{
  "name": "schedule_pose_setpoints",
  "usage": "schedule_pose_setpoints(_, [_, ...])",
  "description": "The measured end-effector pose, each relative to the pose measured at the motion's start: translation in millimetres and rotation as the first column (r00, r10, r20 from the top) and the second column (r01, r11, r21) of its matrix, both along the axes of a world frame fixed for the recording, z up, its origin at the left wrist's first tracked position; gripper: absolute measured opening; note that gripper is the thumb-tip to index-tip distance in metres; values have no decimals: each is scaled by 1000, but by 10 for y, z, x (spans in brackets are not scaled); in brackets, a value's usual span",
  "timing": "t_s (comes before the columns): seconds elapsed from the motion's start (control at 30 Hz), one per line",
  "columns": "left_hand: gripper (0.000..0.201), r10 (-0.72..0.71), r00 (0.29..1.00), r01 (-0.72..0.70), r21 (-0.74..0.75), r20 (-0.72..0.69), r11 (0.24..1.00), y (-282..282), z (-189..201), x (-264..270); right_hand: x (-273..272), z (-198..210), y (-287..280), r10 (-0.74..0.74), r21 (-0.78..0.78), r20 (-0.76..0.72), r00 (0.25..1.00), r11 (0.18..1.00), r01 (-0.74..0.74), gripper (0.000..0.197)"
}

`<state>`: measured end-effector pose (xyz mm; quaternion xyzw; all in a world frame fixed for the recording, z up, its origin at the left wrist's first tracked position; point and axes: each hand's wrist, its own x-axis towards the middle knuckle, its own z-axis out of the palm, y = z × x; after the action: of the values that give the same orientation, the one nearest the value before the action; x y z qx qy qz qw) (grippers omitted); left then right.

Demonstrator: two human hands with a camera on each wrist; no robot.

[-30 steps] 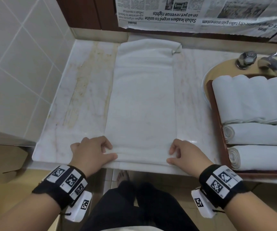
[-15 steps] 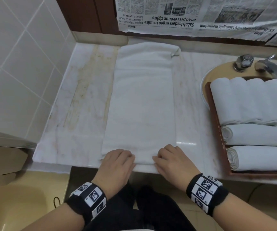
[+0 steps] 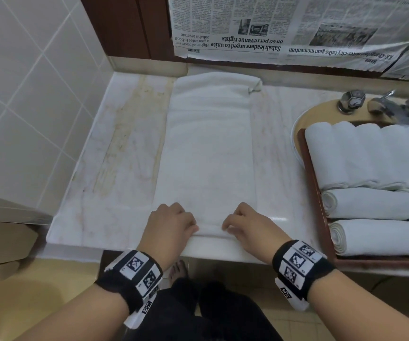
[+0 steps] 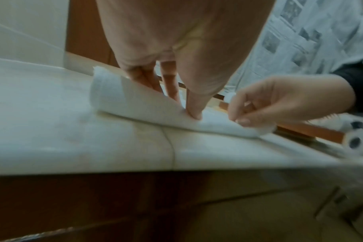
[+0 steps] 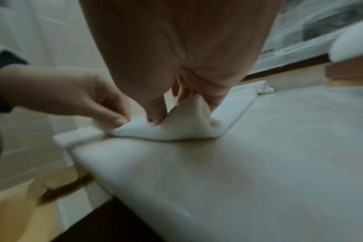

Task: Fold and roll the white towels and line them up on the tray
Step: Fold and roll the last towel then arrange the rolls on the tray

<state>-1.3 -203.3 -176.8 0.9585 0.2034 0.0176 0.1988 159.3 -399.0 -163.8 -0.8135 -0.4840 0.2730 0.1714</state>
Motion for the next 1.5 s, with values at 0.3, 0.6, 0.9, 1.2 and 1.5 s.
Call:
schedule_pose_setpoints(0.3, [28,-188,970,146,247,156,958,27,-252,-243,-43,-220,-34,121,192,417,901,957,-218,14])
schedule_pose_setpoints(0.6, [65,-227,974,225,-81,-19,971,488,-103,78,319,-80,99,-18,112,-53,998,993,24,20])
schedule_pose_setpoints(0.9, [35,-107,988,75,258,112,963,131,-149,47,35,-111,95,58,108,514,856,985,-131,25])
schedule_pose_setpoints(1.2, [43,-294,953,283,134,74,950,656,-157,194,487,-13,202,21,79,88,996,996,-28,22])
schedule_pose_setpoints(1.5, [26,-100,995,104,155,-30,982,644,40,521,485,-105,309,-54,178,339,939,984,-8,25])
